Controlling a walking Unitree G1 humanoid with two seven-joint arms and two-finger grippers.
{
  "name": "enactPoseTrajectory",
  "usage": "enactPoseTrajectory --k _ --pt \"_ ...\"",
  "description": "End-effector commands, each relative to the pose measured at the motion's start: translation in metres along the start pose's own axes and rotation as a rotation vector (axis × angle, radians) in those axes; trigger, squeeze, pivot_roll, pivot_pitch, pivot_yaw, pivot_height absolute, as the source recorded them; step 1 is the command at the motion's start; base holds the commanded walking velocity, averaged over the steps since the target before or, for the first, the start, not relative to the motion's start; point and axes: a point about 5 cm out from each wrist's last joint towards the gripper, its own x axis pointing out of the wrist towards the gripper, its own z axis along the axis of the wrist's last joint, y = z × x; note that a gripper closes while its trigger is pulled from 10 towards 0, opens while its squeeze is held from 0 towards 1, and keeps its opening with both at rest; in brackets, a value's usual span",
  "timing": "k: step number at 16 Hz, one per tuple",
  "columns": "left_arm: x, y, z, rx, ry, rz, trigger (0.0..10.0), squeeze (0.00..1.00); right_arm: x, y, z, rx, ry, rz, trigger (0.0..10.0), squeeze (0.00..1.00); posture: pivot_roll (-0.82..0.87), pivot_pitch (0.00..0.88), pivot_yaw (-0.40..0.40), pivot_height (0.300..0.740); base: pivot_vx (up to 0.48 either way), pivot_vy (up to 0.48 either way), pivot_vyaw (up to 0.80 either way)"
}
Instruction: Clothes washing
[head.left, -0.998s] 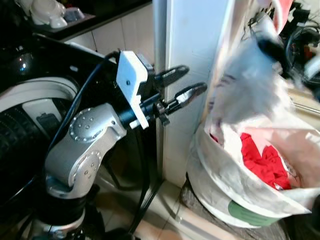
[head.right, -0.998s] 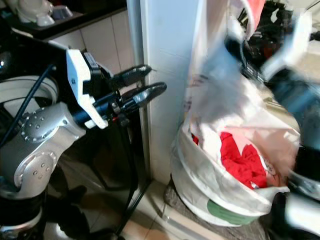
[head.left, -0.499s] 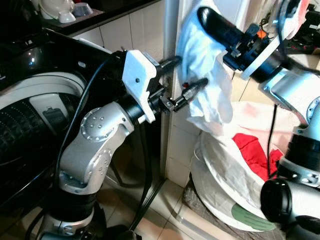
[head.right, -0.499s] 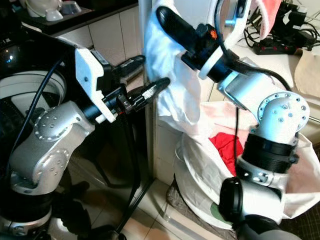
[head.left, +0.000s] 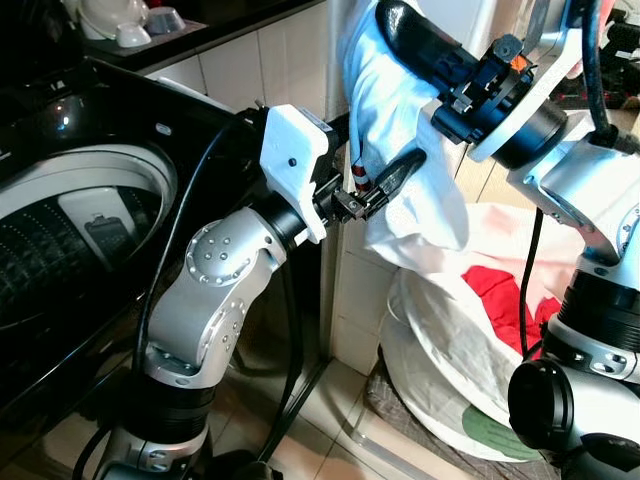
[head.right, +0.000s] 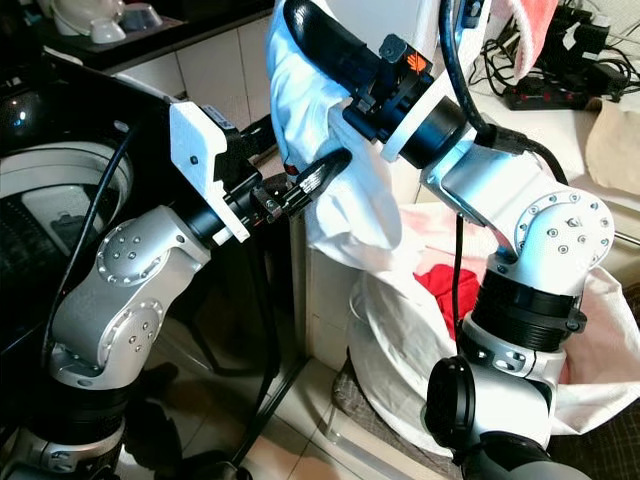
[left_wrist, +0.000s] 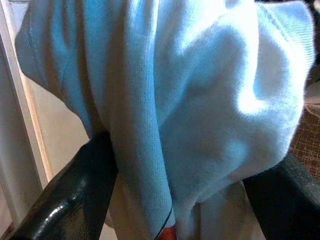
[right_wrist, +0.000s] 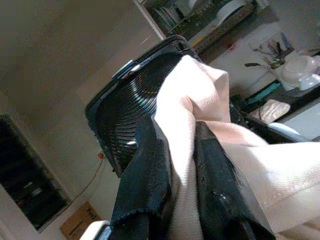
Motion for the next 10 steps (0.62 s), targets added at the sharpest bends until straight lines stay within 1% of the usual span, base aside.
enactPoseTrajectory --k 1,10 --pt "-0.0031 0.0054 -0.0029 0.006 0.012 0.020 0.0 0.00 0.0003 0.0106 -0.0001 -0.019 -0.004 0.036 0.0 0.00 -0.02 0.000 0.018 0.740 0.000 0.000 0.00" --pt "-0.0066 0.0103 -0.0026 0.006 0.014 0.032 0.0 0.00 -0.0003 0.0134 0.0006 -0.019 -0.006 0.018 0.0 0.00 -0.02 0.000 0.018 0.740 0.000 0.000 0.00"
